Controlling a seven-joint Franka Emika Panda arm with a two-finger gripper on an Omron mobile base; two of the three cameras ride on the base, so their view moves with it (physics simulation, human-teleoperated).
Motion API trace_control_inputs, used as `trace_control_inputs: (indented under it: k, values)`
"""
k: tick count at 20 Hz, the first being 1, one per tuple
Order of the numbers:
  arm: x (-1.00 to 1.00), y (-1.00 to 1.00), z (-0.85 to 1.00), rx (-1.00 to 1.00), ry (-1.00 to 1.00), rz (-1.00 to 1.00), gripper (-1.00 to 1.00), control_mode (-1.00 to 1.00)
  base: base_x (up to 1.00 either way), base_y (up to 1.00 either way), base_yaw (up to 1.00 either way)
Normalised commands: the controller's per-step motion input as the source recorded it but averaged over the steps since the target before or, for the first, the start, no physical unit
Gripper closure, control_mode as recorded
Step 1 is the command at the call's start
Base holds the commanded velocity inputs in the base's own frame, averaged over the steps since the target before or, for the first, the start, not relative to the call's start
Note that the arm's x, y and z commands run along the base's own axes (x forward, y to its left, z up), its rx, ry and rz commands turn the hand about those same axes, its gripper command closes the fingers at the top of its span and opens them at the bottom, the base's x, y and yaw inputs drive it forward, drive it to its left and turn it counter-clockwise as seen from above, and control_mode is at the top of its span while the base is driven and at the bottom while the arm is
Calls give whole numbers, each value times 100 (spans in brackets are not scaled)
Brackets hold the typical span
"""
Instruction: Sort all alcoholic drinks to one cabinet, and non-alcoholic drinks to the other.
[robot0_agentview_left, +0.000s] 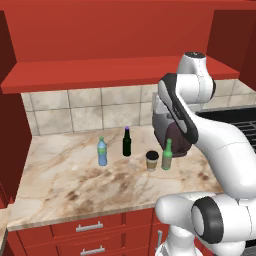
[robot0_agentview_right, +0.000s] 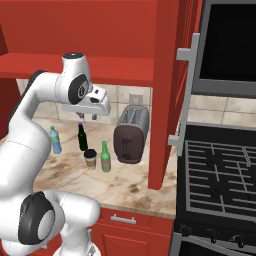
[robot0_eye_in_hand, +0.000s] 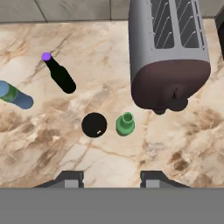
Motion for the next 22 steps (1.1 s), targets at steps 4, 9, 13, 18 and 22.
trace_control_inputs:
  k: [4,9,13,18,22]
  values:
    - [-30,-8,-1,1,-7,-2,-100,-100,0,0,0]
    - [-69,-34,-38,3,-7,-8,-100,-100,0,0,0]
    - [-50,-21,-83,0,0,-4,-100,-100,0,0,0]
    - [-4,-11,-96,0,0,-2,-100,-100,0,0,0]
    - [25,0,-61,0,-2,0,-100,-100,0,0,0]
